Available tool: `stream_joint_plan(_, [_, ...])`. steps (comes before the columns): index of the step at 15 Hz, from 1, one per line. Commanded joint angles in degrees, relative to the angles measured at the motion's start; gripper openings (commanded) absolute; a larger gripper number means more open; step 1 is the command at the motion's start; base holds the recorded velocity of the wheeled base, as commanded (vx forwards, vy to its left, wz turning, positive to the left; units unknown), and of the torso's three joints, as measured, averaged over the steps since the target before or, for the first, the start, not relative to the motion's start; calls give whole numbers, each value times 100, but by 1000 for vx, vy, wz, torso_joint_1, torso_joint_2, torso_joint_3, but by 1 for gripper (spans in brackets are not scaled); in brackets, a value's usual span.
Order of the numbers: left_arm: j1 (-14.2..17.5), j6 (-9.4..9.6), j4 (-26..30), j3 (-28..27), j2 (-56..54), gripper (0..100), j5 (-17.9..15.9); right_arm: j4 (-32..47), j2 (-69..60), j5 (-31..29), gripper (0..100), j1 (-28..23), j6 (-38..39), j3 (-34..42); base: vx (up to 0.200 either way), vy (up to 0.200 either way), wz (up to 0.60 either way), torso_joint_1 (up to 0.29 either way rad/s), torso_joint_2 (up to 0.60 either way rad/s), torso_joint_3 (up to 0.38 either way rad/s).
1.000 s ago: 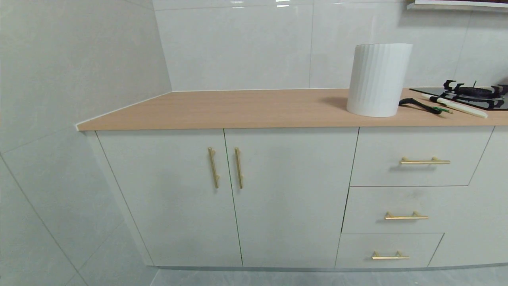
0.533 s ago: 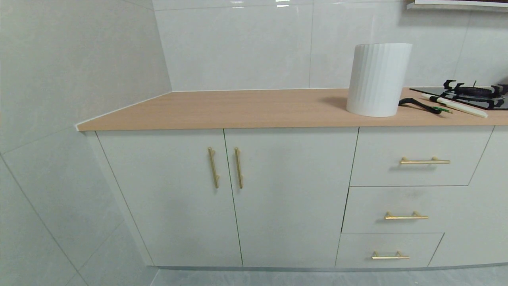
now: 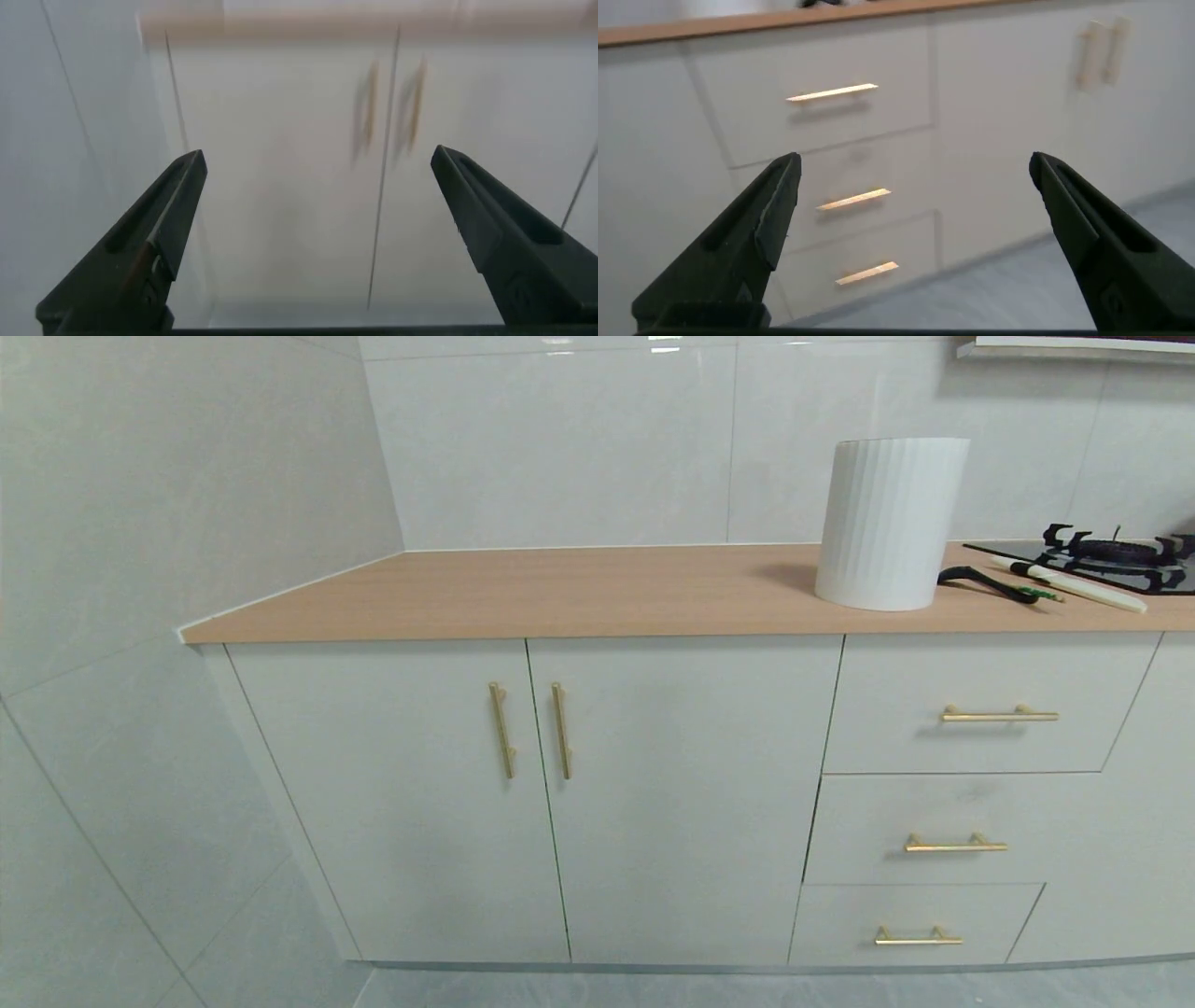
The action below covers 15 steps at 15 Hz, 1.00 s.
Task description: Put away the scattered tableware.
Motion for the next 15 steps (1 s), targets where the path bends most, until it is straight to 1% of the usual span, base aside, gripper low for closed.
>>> stream_joint_plan(1, [24, 132, 383, 73, -84, 100, 6, -237, -22, 706, 100, -4, 9, 606, 0, 0, 0, 0, 0, 0])
stream_joint_plan(2, [24, 140, 479, 64, -84, 100, -47, -105, -13, 856, 100, -4, -26, 606, 0, 0, 0, 0, 0, 0])
stream_joint_plan(4, [24, 140, 550, 73, -84, 100, -214, 167, -13, 900, 100, -4, -70, 606, 0, 0, 0, 0, 0, 0])
stream_joint_plan(6, [24, 140, 550, 73, -84, 100, -223, 158, -13, 1427, 100, -4, -96, 606, 0, 0, 0, 0, 0, 0])
stream_joint_plan(7, [24, 149, 558, 73, -84, 100, -214, 457, 4, 1831, 100, -4, -184, 606, 0, 0, 0, 0, 0, 0])
stream_joint_plan(8, [24, 140, 558, 73, -84, 100, -214, 466, 22, 1822, 100, 13, -237, 597, 0, 0, 0, 0, 0, 0])
stream_joint_plan(10, [24, 184, 567, 73, -84, 100, -214, 413, -13, 1822, 100, 13, -158, 606, 0, 0, 0, 0, 0, 0])
stream_joint_plan(13, [24, 96, 550, 73, -84, 100, -214, 413, -13, 1840, 100, 13, -96, 614, 0, 0, 0, 0, 0, 0])
stream_joint_plan(15, [24, -97, 541, 73, -84, 100, -214, 404, -13, 1858, 100, 13, -96, 606, 0, 0, 0, 0, 0, 0])
